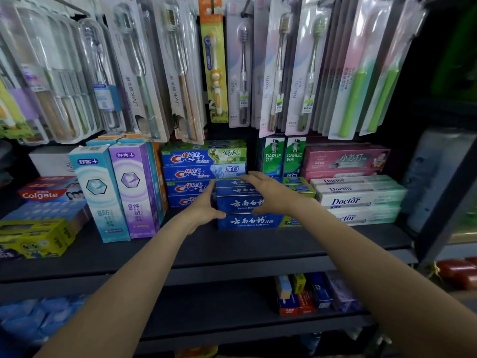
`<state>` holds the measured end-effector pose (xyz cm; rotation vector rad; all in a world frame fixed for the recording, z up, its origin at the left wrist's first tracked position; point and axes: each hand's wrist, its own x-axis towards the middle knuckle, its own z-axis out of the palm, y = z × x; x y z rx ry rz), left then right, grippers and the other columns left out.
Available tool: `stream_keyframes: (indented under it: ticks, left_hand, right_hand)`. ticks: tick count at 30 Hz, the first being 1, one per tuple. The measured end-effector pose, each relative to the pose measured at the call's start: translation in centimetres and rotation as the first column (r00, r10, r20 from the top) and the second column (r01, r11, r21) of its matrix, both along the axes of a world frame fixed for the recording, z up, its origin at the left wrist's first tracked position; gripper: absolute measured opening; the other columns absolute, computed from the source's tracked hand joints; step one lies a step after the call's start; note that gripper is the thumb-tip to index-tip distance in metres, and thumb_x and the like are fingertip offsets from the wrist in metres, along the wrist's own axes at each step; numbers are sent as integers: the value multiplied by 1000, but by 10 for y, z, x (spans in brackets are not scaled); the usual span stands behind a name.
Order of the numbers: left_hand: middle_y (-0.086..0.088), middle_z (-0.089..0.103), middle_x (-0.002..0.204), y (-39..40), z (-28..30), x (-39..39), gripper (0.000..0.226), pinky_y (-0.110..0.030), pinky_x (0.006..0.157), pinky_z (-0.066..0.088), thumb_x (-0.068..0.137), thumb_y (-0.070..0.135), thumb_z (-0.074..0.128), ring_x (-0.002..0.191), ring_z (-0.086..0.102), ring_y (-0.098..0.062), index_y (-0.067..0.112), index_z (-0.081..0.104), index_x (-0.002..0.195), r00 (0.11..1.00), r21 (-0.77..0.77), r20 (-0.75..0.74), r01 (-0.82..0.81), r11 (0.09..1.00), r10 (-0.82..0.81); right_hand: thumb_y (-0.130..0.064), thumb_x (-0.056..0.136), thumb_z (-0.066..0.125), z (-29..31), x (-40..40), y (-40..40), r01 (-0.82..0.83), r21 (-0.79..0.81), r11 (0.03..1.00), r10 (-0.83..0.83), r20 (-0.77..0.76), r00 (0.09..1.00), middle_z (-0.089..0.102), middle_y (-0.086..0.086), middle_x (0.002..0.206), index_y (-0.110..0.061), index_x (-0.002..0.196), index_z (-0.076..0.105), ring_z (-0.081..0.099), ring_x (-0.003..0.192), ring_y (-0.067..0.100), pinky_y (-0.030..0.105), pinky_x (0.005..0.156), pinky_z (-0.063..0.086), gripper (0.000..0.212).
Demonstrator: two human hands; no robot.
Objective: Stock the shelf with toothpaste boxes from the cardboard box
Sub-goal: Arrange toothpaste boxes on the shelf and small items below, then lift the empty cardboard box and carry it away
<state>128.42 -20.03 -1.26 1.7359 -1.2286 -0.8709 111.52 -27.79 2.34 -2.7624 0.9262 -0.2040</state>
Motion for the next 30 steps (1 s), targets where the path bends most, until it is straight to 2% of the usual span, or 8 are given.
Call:
stream_keyframes:
  ticks: [5, 8, 11, 13, 16, 21, 27, 30]
  left_hand:
    - [-6, 24, 151, 0, 14, -13, 96, -35, 110, 31, 82, 1, 64, 136, 29, -22, 25, -2, 149, 981, -81, 190, -8, 997, 23]
    - [-8, 15, 154, 0, 14, -26, 89, -42, 114, 26, 84, 10, 65, 141, 19, -28, 22, 6, 149, 864, -167, 496, -2, 986, 86]
    - [-5, 9, 156, -2, 15, -42, 75, -54, 111, 25, 87, 17, 62, 142, 10, -33, 27, 18, 147, 757, -92, 652, 24, 996, 42]
    - [-5, 14, 155, -4, 19, -50, 66, -60, 111, 19, 88, 24, 59, 142, 12, -30, 27, 25, 145, 714, -78, 697, -25, 997, 72]
    - [-4, 27, 151, -9, 28, -57, 60, -56, 113, 5, 90, 32, 54, 139, 25, -23, 19, 29, 143, 645, -160, 752, -20, 987, 135]
    - [-1, 31, 149, -14, 31, -70, 55, -51, 115, 5, 91, 30, 49, 138, 28, -20, 18, 33, 142, 548, -172, 829, 55, 984, 114]
    - [-2, 34, 147, -19, 27, -67, 48, -47, 116, 9, 95, 28, 42, 137, 29, -21, 16, 35, 140, 563, -184, 813, 7, 983, 148]
    - [-5, 43, 137, -4, 18, -69, 42, -41, 109, 22, 92, 18, 45, 127, 39, -24, 12, 44, 133, 594, -414, 736, 13, 910, 326]
  right_hand:
    - [-16, 81, 71, 13, -40, -5, 86, -76, 993, -82, 55, 995, 21, 5, 152, -17, 146, 26, 28, 138, 25, 32, 109, 30, 79]
    - [-16, 83, 67, 9, -64, -9, 159, -178, 971, -157, 25, 987, 33, 10, 145, -11, 140, 38, 34, 132, 29, 34, 106, 32, 64]
    - [-16, 84, 66, -2, -78, -11, 166, -204, 965, -174, -22, 985, 42, 12, 136, -10, 138, 42, 41, 125, 27, 33, 105, 35, 59]
    - [-18, 86, 64, -4, -81, -11, 170, -181, 969, -174, -4, 985, 45, 13, 134, -10, 139, 40, 41, 125, 27, 34, 105, 35, 58]
    - [-21, 89, 60, -1, -77, -12, 199, -107, 974, -188, 107, 976, 44, 14, 135, -9, 137, 43, 42, 126, 29, 36, 105, 37, 52]
    - [-25, 95, 52, -2, -60, -16, 211, -121, 970, -188, 179, 966, 42, 13, 138, -7, 134, 46, 40, 126, 32, 38, 106, 34, 44]
    - [-26, 100, 39, 3, -29, -21, 215, -139, 967, -192, 164, 968, 44, 13, 139, -4, 130, 51, 39, 127, 35, 46, 105, 35, 39]
    - [-18, 98, 43, -2, -23, -8, 256, -234, 938, -167, 340, 925, 53, 18, 121, 1, 121, 55, 47, 112, 35, 43, 97, 39, 32]
